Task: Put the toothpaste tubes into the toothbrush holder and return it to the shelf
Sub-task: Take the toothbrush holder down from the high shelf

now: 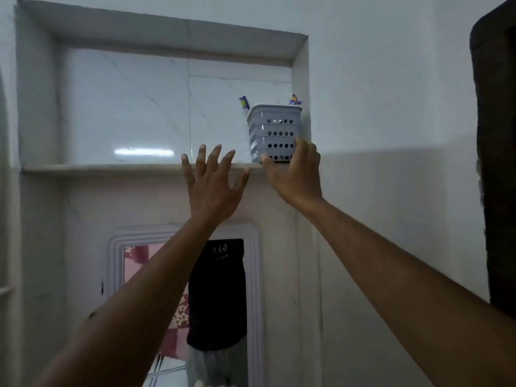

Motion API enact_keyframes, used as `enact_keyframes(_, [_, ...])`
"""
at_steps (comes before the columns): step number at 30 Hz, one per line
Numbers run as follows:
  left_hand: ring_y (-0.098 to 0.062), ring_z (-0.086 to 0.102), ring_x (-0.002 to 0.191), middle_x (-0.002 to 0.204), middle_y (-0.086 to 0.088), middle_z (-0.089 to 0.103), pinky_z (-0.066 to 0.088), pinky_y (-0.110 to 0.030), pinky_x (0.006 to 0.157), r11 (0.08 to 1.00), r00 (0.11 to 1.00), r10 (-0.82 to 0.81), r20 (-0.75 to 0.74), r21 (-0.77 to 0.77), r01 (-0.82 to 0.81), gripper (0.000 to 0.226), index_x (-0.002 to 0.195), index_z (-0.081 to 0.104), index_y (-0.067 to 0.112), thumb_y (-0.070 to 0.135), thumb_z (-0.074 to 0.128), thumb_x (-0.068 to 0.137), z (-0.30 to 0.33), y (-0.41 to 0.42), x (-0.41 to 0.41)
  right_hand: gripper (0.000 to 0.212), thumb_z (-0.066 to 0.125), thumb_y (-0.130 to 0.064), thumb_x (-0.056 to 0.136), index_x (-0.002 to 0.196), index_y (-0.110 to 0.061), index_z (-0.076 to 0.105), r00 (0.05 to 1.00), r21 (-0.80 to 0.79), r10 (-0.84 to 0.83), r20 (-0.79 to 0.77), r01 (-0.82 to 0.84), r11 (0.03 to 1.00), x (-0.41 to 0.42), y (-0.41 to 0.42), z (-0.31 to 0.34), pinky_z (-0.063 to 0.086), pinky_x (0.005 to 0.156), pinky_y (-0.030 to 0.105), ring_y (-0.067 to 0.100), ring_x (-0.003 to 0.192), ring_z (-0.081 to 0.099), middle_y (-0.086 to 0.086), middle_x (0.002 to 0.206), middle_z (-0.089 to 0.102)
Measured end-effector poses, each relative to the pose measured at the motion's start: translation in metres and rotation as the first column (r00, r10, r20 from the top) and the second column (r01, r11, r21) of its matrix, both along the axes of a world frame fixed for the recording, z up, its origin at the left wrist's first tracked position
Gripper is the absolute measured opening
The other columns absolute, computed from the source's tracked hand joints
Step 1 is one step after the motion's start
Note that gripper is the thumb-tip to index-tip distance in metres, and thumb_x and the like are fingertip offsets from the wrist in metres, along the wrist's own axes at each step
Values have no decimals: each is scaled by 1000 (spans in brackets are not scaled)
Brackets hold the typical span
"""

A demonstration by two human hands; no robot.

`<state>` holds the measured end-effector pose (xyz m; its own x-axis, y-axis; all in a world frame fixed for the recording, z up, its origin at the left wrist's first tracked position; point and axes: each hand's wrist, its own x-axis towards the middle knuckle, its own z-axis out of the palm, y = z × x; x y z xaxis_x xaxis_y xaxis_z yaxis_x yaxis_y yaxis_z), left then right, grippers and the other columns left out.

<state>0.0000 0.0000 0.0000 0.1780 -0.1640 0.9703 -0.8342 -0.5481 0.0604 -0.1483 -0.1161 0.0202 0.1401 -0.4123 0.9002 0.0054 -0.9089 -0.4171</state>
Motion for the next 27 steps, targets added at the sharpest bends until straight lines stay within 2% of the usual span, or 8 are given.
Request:
enact_keyframes(2, [-25,17,164,168,5,41,-9,-56,131,999,999,9,39,-43,-7,67,156,49,37,75,35,103,-2,-1,4,94,78,-61,95,161,-9,36,998,2,-44,46,44,999,13,-5,7,49,115,52,35,144,43,14,159,43])
enact_keyframes(5, [-24,20,163,166,7,43,-6,-54,132,996,997,-5,75,-89,12,64,154,51,37,73,39,103,-6,-7,10,111,80,-65,91,169,-8,27,998,47,-42,48,40,998,27,-10,14,45,122,53,36,149,44,16,164,43])
enact_keyframes(8, [-24,25,161,163,8,47,-3,-55,132,992,995,-10,97,-126,22,63,153,54,36,73,40,103,-6,-9,14,122,84,-71,82,169,-8,28,995,54,-52,85,47,997,33,-12,16,49,120,55,36,146,52,15,161,50])
enact_keyframes(14, [-24,36,155,154,6,57,0,-53,132,990,995,14,102,-143,1,61,149,59,33,71,44,103,-8,-9,10,124,90,-64,79,170,-8,27,994,68,-24,110,16,998,29,-13,15,49,119,57,36,146,52,14,161,50])
enact_keyframes(19, [-22,35,156,155,7,57,-3,-54,132,995,999,-38,-12,-92,37,64,148,60,33,74,38,103,-3,-1,-2,130,93,-58,78,173,-11,19,982,81,34,187,-50,995,7,0,8,49,120,55,32,148,47,11,163,46])
enact_keyframes(21, [-20,29,159,160,7,53,-7,-52,132,993,990,-101,-103,-76,93,71,151,58,33,78,33,102,1,5,-12,139,94,-62,74,175,-12,14,974,80,68,215,-87,993,-4,6,9,51,119,55,31,150,47,10,165,43])
enact_keyframes(23, [-19,25,161,163,5,50,-7,-51,133,983,971,-176,-163,-82,164,75,153,55,31,79,32,101,4,14,-24,144,95,-69,67,174,-13,16,957,92,103,272,-133,987,-18,15,13,54,117,52,29,150,51,8,165,46])
enact_keyframes(27, [-20,40,154,159,3,54,18,-57,130,963,948,-264,-177,-109,248,75,152,55,28,79,36,100,-7,34,-46,136,99,-70,61,166,-15,31,936,101,140,324,-181,978,-43,30,7,59,111,45,23,142,62,1,160,56])
